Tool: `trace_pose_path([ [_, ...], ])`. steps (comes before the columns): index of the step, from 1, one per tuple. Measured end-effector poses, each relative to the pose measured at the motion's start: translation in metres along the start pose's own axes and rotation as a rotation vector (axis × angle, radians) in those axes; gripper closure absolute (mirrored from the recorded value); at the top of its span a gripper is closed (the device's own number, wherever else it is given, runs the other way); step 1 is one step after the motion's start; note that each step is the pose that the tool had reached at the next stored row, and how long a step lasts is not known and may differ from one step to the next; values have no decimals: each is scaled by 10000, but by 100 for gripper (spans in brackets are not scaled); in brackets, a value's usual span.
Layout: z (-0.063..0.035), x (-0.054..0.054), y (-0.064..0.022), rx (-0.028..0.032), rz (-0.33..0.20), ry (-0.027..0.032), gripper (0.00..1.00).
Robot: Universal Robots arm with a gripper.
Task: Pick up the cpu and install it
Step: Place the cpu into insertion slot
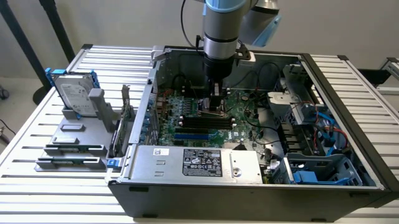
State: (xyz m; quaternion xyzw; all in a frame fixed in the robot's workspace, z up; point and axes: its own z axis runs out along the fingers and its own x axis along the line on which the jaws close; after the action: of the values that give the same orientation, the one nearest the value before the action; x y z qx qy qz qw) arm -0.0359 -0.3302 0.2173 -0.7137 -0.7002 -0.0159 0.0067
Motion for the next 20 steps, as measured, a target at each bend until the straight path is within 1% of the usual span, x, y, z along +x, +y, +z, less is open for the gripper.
trace_pose_path([
  [4,5,0,0,73,2,6,45],
  [5,8,0,0,84,2,7,45],
  [20,66,-1,0,90,3,29,45],
])
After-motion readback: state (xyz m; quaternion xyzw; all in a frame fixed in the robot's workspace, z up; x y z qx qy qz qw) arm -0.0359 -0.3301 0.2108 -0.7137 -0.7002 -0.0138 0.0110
